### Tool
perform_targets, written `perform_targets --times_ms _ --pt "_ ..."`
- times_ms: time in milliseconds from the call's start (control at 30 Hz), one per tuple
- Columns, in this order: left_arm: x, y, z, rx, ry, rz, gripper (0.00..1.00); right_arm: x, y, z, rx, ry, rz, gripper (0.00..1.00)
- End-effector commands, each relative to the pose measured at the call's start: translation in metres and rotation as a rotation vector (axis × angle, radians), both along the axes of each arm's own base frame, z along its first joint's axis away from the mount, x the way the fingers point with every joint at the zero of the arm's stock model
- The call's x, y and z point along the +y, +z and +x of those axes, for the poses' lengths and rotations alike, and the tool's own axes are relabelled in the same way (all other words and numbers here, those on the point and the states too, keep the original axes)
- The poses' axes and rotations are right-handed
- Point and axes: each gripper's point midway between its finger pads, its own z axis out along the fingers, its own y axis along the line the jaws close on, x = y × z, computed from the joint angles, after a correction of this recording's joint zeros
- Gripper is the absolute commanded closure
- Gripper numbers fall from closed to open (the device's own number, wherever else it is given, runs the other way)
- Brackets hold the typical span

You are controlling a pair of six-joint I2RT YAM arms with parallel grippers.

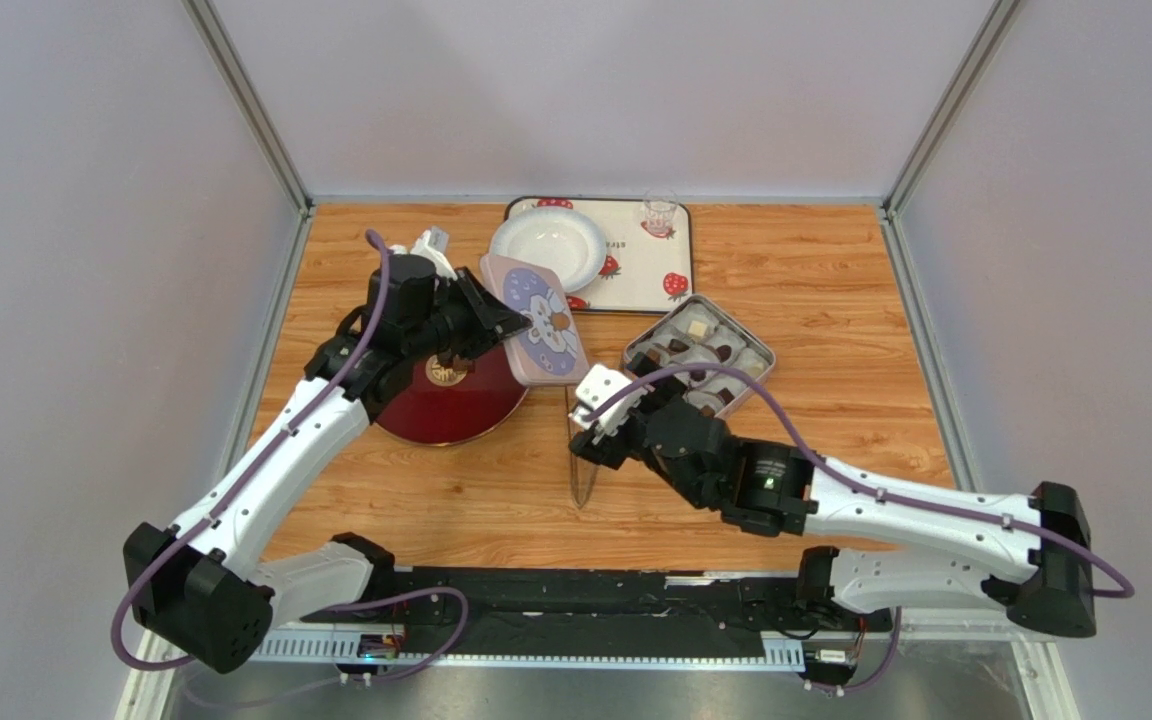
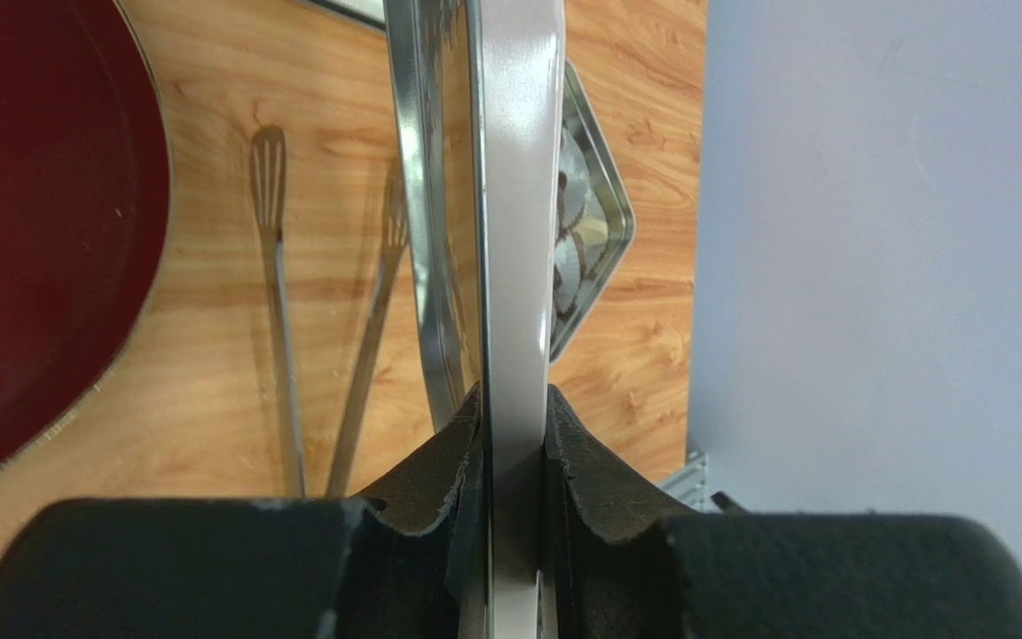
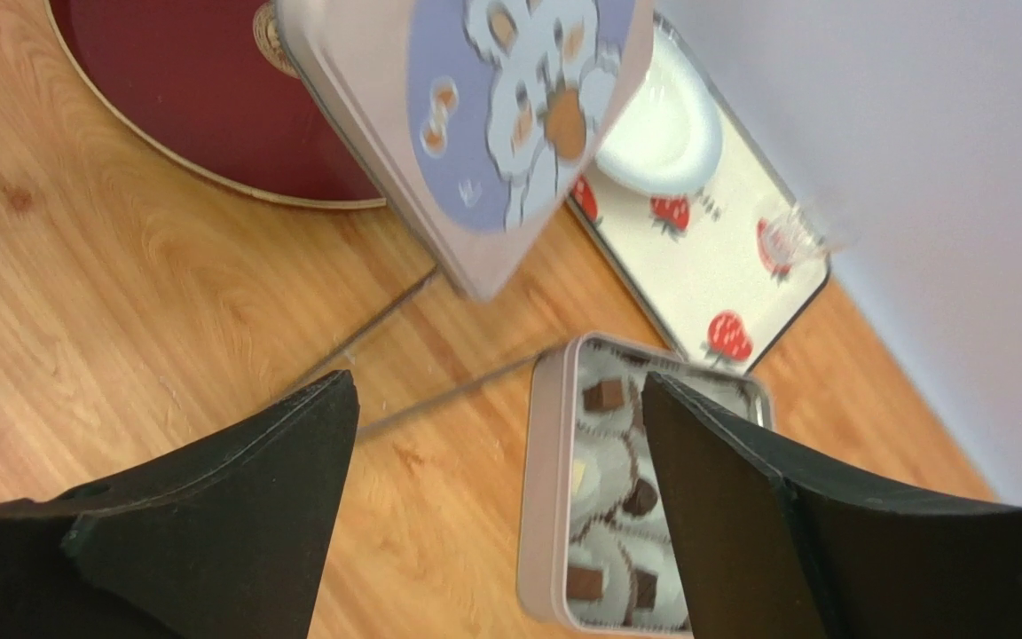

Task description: Pack the chocolate

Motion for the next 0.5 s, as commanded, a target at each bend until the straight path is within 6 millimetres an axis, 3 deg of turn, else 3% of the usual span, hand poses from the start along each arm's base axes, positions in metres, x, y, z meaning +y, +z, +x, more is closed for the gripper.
perform_targets --times_ms 0,133,233,467 --pt "0.011 0.020 0.016 -0.174 -0.026 0.026 1.00 -0.033 -0.030 -0.009 0.286 -0.060 0.043 0.15" --pt "0.019 0.019 0.013 -0.211 -0.044 0.022 1.00 -0.065 -0.062 0.007 0.521 -0.176 0.125 0.16" --pt "0.020 0.021 0.005 -0.247 -0.084 0.018 1.00 -0.078 -0.080 0.019 0.625 -0.230 0.165 0.16" --pt "0.025 0.018 -0.023 -0.308 -0.150 0.032 1.00 -0.083 -0.109 0.039 0.802 -0.270 0.182 0.16"
